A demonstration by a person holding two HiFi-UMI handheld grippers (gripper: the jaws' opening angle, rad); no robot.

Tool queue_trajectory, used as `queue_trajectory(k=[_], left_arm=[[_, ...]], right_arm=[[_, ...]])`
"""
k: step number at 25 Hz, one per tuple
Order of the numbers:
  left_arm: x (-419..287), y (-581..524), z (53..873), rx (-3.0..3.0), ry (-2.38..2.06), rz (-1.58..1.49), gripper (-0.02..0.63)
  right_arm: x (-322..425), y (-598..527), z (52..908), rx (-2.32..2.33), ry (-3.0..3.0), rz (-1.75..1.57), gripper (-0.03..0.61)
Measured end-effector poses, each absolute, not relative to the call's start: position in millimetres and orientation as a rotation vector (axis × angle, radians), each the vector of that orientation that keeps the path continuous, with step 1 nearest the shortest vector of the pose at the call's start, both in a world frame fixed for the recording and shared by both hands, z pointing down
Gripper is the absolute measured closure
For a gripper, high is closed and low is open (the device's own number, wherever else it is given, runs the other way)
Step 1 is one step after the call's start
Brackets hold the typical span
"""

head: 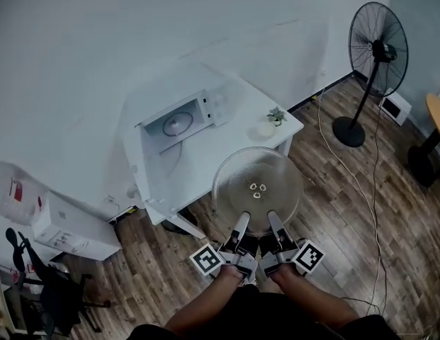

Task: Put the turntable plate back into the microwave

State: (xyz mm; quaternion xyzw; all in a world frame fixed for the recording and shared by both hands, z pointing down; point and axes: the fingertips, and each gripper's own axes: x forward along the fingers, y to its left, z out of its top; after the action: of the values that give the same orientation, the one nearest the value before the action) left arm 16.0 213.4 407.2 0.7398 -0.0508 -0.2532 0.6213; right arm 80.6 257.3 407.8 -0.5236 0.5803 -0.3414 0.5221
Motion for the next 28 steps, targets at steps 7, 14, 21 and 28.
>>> queue_trajectory(k=[7, 14, 21, 28], left_arm=[[13.7, 132.5, 400.2, 1.695, -0.151, -0.621, 0.565], [15.5, 74.7, 408.6, 1.666, -0.203, -0.650, 0.566], [23.3, 11.8, 421.5, 1.649, -0.300, -0.709, 0.566], [27.6, -59.5, 427.0, 1.624, -0.424, -0.819, 0.566]], right_arm=[[79.6, 174.0, 402.6, -1.237, 1.414, -0.865, 0.522], [83.0, 111.8, 408.2, -1.218, 1.455, -0.907, 0.523], [94.6, 42.3, 422.9, -1.162, 1.508, -0.995, 0.522], [102.3, -40.1, 426.8, -1.065, 1.612, -1.092, 0.523]])
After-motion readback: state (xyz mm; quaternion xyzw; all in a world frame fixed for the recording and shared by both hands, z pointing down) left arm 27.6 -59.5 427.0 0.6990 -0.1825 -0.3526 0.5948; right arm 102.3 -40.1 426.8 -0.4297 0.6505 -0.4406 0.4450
